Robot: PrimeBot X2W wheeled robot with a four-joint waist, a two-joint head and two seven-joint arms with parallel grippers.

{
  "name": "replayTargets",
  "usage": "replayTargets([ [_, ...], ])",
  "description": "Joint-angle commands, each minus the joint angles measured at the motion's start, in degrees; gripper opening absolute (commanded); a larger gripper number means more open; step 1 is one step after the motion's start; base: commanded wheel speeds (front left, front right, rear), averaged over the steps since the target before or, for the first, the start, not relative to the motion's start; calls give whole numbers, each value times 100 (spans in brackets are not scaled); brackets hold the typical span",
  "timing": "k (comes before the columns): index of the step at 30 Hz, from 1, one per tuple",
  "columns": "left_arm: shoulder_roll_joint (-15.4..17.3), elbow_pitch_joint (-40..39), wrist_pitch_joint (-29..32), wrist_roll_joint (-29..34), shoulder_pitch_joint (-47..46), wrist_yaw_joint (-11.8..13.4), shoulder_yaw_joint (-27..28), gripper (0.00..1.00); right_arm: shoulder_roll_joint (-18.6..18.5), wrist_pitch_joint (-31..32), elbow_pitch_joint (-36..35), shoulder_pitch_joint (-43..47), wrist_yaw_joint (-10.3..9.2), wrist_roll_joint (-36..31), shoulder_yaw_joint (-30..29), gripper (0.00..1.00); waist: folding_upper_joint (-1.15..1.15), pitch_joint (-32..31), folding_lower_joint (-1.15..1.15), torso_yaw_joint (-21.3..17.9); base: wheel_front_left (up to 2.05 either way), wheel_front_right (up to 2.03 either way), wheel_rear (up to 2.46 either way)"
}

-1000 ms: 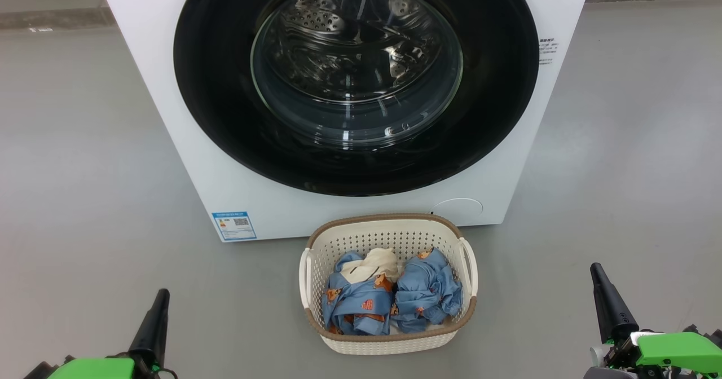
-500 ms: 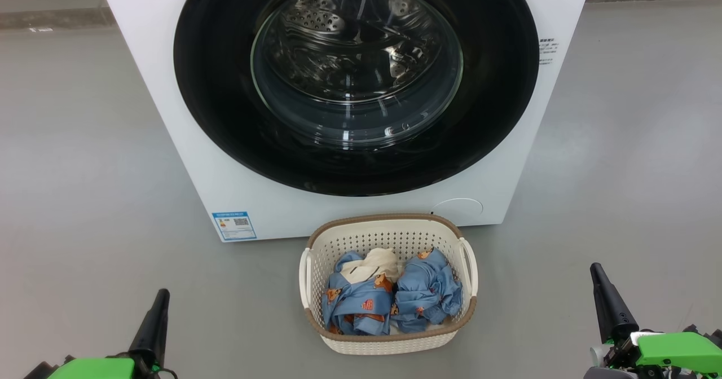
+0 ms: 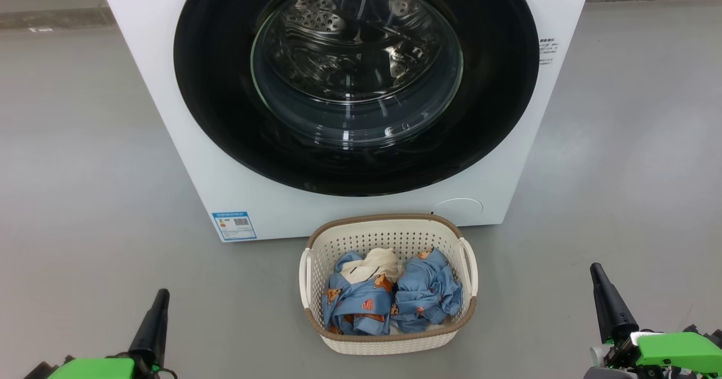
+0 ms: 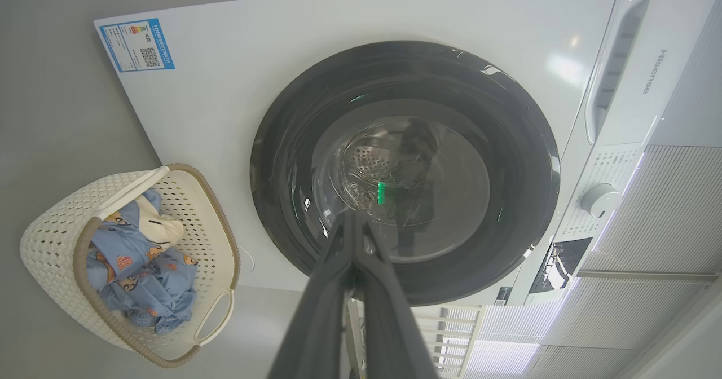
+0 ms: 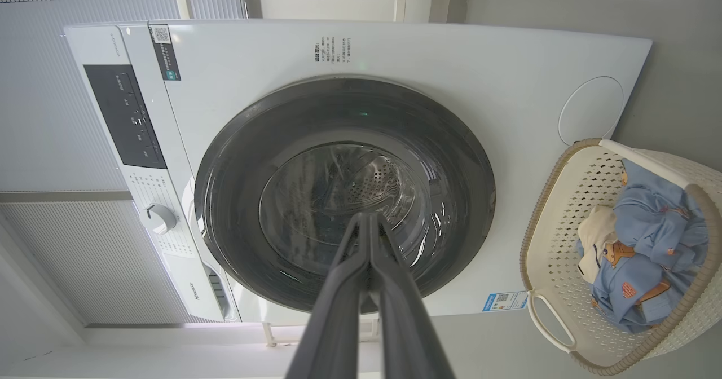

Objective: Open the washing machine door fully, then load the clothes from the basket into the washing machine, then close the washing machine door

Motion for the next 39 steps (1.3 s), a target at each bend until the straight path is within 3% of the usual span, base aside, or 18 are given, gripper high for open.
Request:
replayTargets([
  [1,75,-108,35,88,-249,-18,204,0,-23,45,-150,-255,10,-68,130,0,0,0,0,0,0,0,0],
  [39,73,-107,38,92,-250,-18,208,0,-20,47,-149,-256,10,-70,127,0,0,0,0,0,0,0,0],
])
